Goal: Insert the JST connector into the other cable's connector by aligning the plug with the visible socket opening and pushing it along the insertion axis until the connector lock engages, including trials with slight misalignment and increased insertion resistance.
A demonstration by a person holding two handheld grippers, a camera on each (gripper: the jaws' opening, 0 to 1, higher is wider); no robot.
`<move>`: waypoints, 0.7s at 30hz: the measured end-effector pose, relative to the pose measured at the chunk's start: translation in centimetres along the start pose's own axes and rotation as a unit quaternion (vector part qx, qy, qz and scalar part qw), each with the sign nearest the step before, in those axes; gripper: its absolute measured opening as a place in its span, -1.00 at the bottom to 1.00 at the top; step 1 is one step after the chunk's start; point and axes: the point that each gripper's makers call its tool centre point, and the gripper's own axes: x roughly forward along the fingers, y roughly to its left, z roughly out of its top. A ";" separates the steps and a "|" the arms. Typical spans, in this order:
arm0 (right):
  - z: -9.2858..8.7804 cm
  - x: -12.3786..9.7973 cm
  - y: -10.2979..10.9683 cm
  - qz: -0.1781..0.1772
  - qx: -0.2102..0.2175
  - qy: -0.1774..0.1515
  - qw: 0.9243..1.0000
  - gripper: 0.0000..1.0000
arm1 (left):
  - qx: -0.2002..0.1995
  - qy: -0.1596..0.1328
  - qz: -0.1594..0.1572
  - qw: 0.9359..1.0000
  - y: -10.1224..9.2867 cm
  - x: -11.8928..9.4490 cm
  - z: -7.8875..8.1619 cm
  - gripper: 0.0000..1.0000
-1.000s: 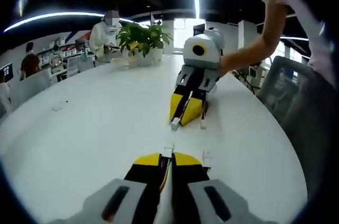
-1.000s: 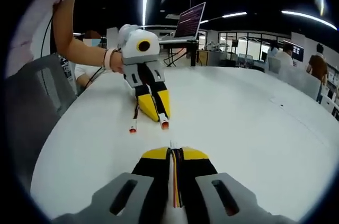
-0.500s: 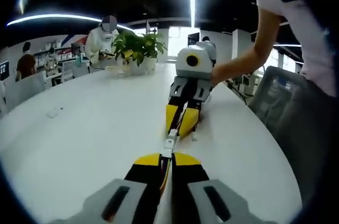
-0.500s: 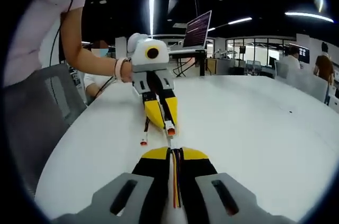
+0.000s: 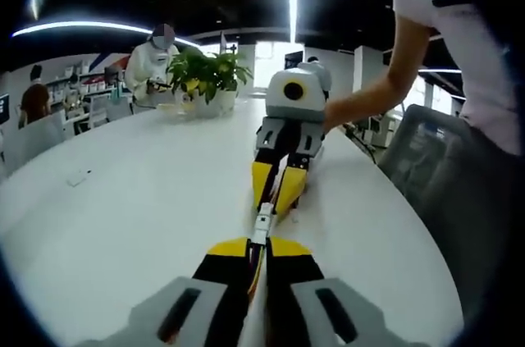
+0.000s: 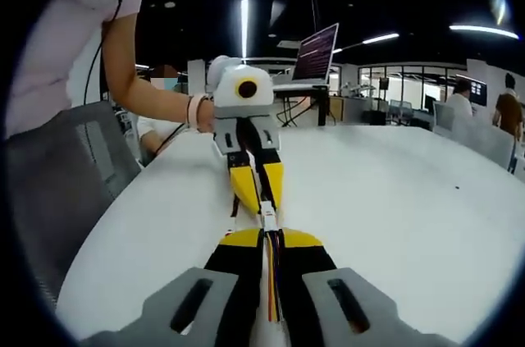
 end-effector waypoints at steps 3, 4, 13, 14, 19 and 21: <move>-0.2 0.0 0.0 0.001 -0.005 0.006 1.000 -0.93 | -0.002 -0.001 -0.001 1.000 -0.1 0.0 0.0 -0.99; -0.2 0.0 0.0 0.002 -0.006 0.006 1.000 -0.93 | -0.003 -0.001 -0.001 1.000 -0.1 0.0 0.1 -0.98; -0.2 0.0 0.0 0.006 -0.016 0.015 1.000 -0.93 | -0.006 0.001 -0.001 1.000 0.0 -0.2 0.2 -0.98; -0.2 0.0 0.0 0.007 -0.017 0.017 1.000 -0.93 | -0.007 0.001 -0.001 1.000 -0.1 -0.2 0.2 -0.98; -0.2 0.1 0.0 0.010 -0.017 0.022 1.000 -0.93 | -0.012 0.002 -0.001 1.000 -0.1 -0.3 0.3 -0.98; -0.3 0.1 0.0 0.012 -0.017 0.025 0.999 -0.94 | -0.013 0.003 -0.001 1.000 -0.2 -0.3 0.3 -0.98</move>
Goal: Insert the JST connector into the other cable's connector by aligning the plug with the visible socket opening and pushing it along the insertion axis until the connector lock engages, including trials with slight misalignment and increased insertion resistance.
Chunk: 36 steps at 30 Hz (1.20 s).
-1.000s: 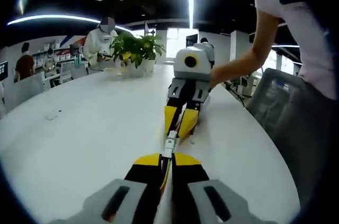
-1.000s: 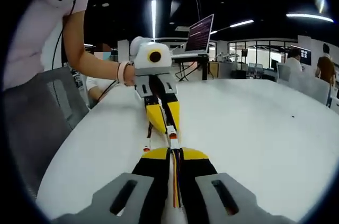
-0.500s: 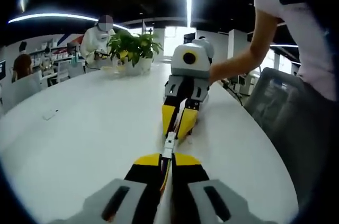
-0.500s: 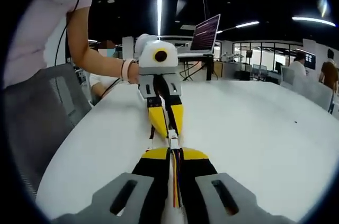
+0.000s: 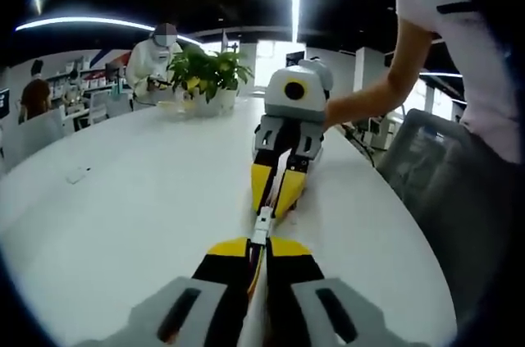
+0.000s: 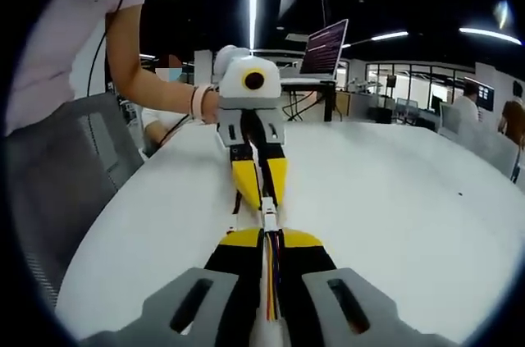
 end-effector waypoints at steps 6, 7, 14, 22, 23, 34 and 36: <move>-0.2 0.1 0.2 0.004 -0.002 0.007 1.000 -0.94 | 0.000 0.005 0.000 1.000 -0.3 0.0 0.1 -0.98; -0.2 0.2 0.2 0.005 -0.003 0.008 1.000 -0.94 | -0.001 0.007 0.000 1.000 -0.3 0.0 0.1 -0.98; -0.5 0.2 0.3 0.009 0.000 0.015 1.000 -0.94 | -0.002 0.013 -0.003 1.000 -0.6 0.0 0.1 -0.98; -0.9 0.1 0.1 0.007 0.004 0.025 1.000 -0.94 | -0.004 0.010 -0.004 1.000 -0.7 0.1 0.4 -0.98; -1.1 0.1 0.1 0.008 0.001 0.030 1.000 -0.94 | -0.003 0.007 -0.006 1.000 -0.9 0.1 0.7 -0.98; -0.4 -0.1 -0.4 0.000 0.020 0.010 1.000 -0.94 | 0.016 0.022 -0.008 1.000 -0.6 0.2 0.2 -0.98; -0.4 -0.1 -0.3 0.000 0.015 0.013 1.000 -0.94 | 0.017 0.023 -0.007 1.000 -0.7 0.2 0.2 -0.98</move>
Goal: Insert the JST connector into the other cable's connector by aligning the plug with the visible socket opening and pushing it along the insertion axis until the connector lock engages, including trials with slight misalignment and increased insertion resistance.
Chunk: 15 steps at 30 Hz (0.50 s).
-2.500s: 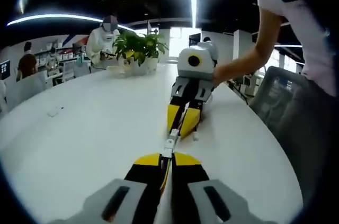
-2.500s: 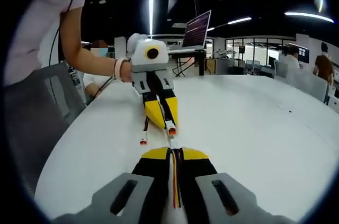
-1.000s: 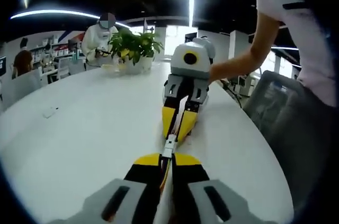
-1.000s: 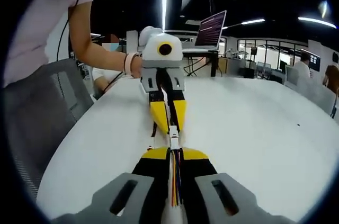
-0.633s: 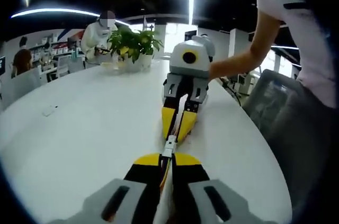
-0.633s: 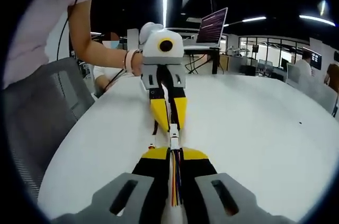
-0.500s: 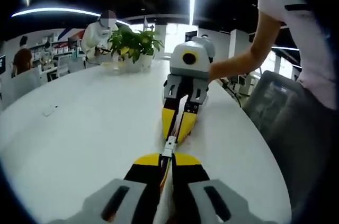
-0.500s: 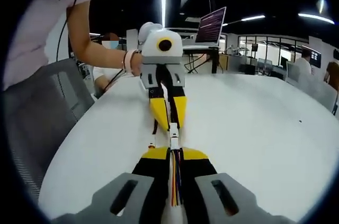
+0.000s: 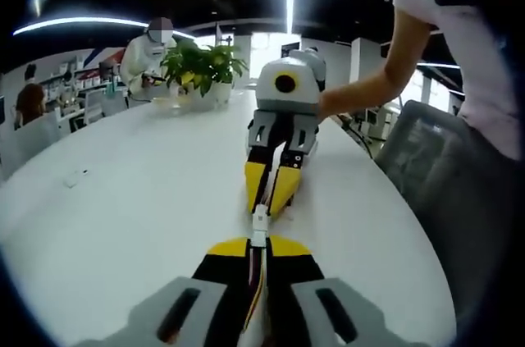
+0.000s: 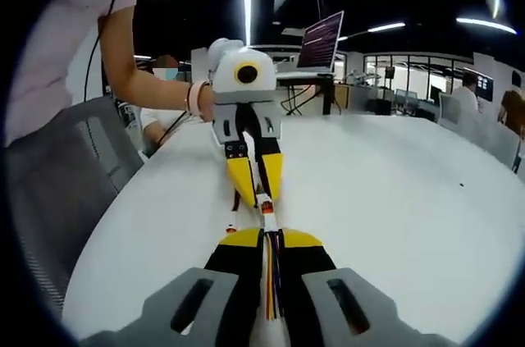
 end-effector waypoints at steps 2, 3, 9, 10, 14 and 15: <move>-0.1 0.0 0.1 0.001 -0.003 0.003 1.000 -0.94 | 0.003 0.003 0.001 1.000 0.0 0.0 -0.1 -0.98; -0.1 0.0 0.1 0.002 -0.002 0.004 1.000 -0.94 | 0.005 0.005 0.001 1.000 0.0 0.1 -0.2 -0.98; 0.6 -0.2 0.0 -0.003 -0.001 -0.006 1.000 -0.94 | 0.012 0.018 -0.004 1.000 -0.4 0.2 -0.6 -0.98; 0.6 -0.2 0.0 -0.002 -0.001 -0.006 1.000 -0.94 | 0.012 0.018 -0.004 1.000 -0.4 0.3 -0.6 -0.98; 0.5 0.0 0.4 0.004 -0.009 0.002 1.000 -0.94 | 0.010 0.017 -0.004 1.000 -0.1 0.3 -0.6 -0.98; 0.4 0.1 0.5 0.006 -0.009 0.004 1.000 -0.94 | 0.009 0.017 -0.004 1.000 -0.1 0.3 -0.6 -0.98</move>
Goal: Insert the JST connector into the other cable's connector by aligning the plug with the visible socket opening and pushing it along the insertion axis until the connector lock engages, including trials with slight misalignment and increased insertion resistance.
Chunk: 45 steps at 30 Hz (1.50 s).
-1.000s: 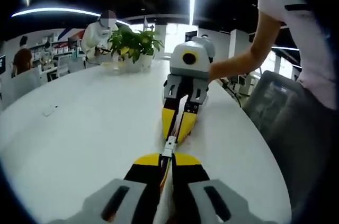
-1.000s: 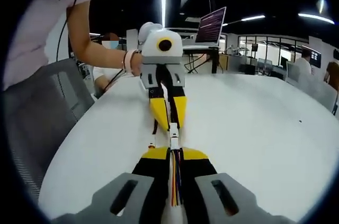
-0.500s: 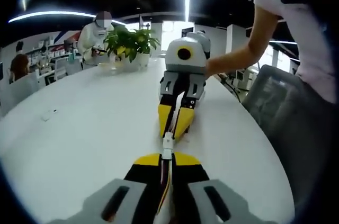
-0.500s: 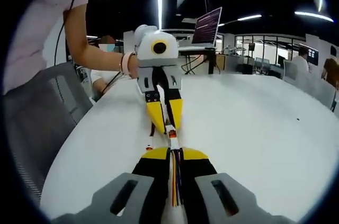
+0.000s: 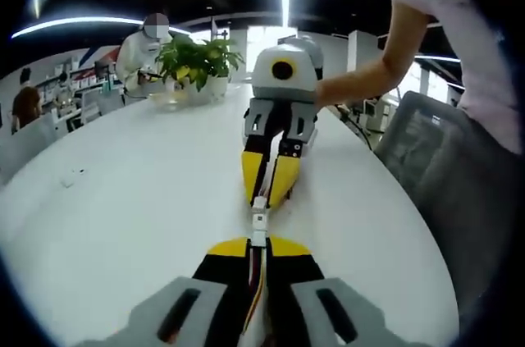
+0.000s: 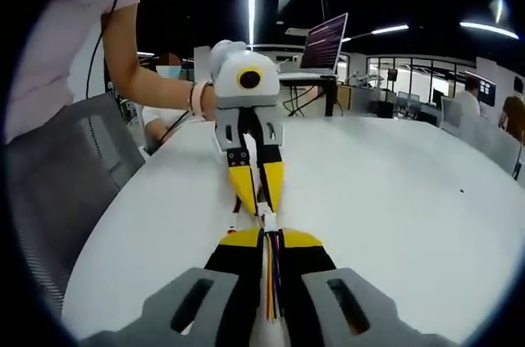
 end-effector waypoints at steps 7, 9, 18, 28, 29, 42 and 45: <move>-0.2 0.0 0.0 0.003 -0.005 0.007 1.000 -0.94 | -0.009 0.007 -0.006 1.000 0.2 -0.1 -0.1 -0.98; -0.2 0.1 0.0 0.005 -0.006 0.008 1.000 -0.94 | -0.010 0.009 -0.007 1.000 0.2 -0.1 -0.2 -0.98; -0.4 0.0 0.1 0.007 -0.012 0.017 1.000 -0.94 | -0.020 0.009 -0.006 1.000 0.2 -0.1 0.2 -0.98; -0.4 0.1 0.4 0.009 -0.013 0.023 1.000 -0.94 | -0.012 0.006 -0.006 1.000 0.3 -0.1 0.4 -0.98; -0.4 0.1 0.5 0.009 -0.014 0.024 1.000 -0.95 | -0.009 0.007 -0.007 1.000 0.2 -0.1 0.4 -0.98; 0.1 0.4 1.2 0.014 -0.029 0.030 0.999 -0.95 | 0.003 0.003 -0.015 1.000 0.1 -0.2 0.4 -0.99; 0.1 0.4 1.1 0.014 -0.030 0.030 0.999 -0.95 | 0.006 0.002 -0.015 1.000 0.2 0.0 0.3 -0.99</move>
